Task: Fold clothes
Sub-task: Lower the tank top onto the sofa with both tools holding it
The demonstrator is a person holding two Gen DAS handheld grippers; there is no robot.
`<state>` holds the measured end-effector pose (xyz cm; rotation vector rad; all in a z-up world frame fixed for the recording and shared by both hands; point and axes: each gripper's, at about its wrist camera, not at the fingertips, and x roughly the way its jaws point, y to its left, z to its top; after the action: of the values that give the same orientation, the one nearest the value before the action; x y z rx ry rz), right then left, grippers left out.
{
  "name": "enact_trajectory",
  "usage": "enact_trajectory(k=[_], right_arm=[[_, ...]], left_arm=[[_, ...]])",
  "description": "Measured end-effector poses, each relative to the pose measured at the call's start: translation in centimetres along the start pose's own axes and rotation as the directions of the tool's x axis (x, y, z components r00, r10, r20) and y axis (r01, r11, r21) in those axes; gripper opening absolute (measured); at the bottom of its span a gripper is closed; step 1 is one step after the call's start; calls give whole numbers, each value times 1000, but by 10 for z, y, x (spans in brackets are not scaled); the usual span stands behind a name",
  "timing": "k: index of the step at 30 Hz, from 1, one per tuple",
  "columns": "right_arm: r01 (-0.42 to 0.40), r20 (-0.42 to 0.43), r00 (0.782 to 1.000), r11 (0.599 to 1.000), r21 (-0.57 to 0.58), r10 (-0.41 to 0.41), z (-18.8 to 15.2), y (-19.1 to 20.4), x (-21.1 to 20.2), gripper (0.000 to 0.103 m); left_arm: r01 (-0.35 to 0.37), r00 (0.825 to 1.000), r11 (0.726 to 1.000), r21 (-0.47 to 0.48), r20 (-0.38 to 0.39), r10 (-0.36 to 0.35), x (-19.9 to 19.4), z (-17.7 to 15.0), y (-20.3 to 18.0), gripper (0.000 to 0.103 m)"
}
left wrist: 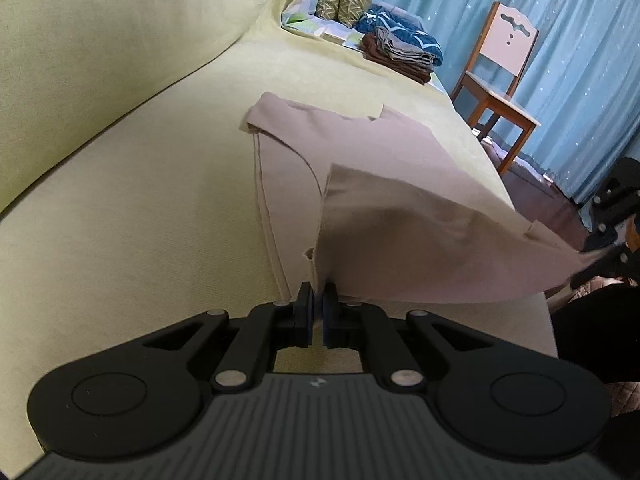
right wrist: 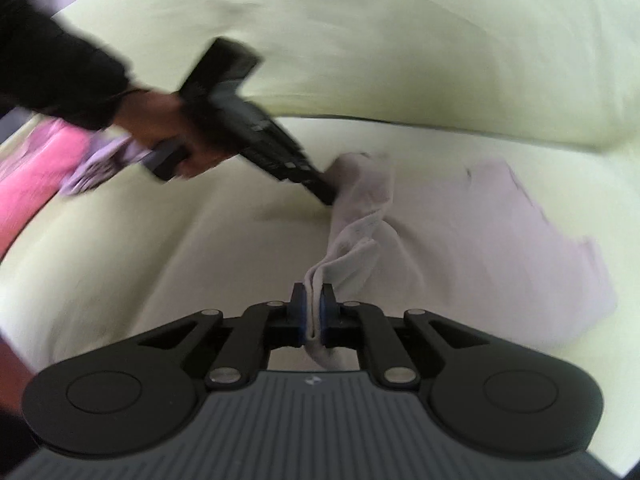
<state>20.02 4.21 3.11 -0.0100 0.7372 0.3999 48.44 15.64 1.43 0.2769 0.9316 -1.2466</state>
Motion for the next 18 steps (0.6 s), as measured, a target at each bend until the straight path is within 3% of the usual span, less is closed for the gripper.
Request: enact_trajectory(k=[9, 18], right_arm=[[-74, -2, 997, 985, 153, 75, -17, -89, 13, 4], [-109, -12, 993, 972, 206, 114, 3, -227, 20, 5]], left_arm=[[-42, 998, 998, -39, 39, 44, 7, 65, -5, 1], [-102, 994, 995, -23, 40, 103, 54, 132, 1, 1]])
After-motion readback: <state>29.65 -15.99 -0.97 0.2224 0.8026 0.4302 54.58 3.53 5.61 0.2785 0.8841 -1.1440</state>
